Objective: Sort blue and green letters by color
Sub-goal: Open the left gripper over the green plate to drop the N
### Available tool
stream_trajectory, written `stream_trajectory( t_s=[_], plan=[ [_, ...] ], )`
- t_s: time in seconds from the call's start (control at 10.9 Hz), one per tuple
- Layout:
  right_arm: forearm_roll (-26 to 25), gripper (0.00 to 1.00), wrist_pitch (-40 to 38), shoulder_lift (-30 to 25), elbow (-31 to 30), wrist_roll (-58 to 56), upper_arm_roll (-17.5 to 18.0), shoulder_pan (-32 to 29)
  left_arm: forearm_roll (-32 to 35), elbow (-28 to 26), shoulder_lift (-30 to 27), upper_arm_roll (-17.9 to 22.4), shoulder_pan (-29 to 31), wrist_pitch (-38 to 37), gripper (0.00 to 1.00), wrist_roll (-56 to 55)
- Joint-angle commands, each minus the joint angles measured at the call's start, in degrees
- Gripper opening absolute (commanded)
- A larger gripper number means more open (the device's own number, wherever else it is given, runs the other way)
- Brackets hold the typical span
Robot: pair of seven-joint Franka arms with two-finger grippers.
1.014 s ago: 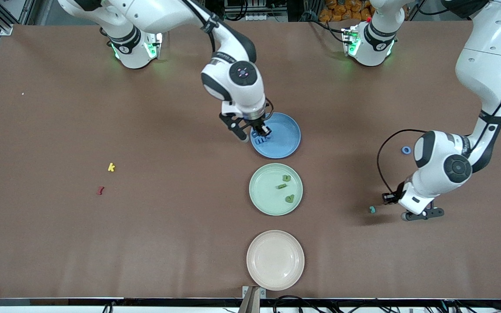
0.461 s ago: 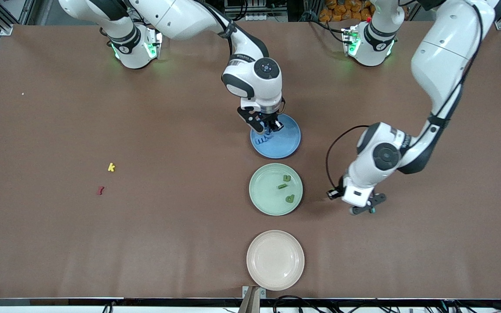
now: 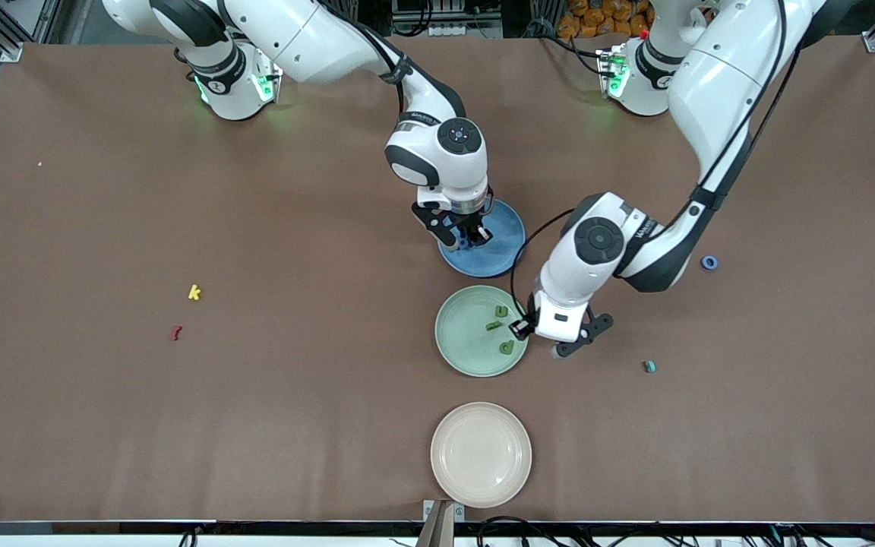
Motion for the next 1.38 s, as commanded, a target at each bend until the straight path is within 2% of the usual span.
stream_trajectory(
  t_s=[0.0,0.09,0.28,0.64,0.92,1.29],
  plan=[
    [-1.4,0.79,-0.4,0.4,1.8,1.6,0.0,0.2,0.7,0.9,-0.5,3.2,-3.4,-0.3,0.89,-2.5],
    [-1.4,0.82,-0.9,0.0,2.3,1.5,0.0,0.1,3.2,0.5,-0.5,3.5,-3.4,-0.6,1.00,-2.6],
    [-1.4,0.85,-4.5,-2.7,2.3,0.3,0.1,-0.7,3.6,1.1,-1.3,4.2,-1.8,-4.2,1.00,-2.3],
    [-0.1,0.85,-14.1,-10.8,1.9,-13.5,0.1,-5.6,3.5,1.6,-3.2,5.1,4.7,-12.7,1.00,6.1],
    [5.1,0.85,-21.9,-18.0,1.9,-29.5,0.1,-12.8,3.4,0.9,-5.0,4.8,7.3,-14.0,1.00,10.1],
    [6.5,0.85,-30.8,-25.4,1.9,-49.8,0.1,-23.6,2.7,-0.3,-8.4,3.8,9.9,-23.3,1.00,17.7]
  ],
)
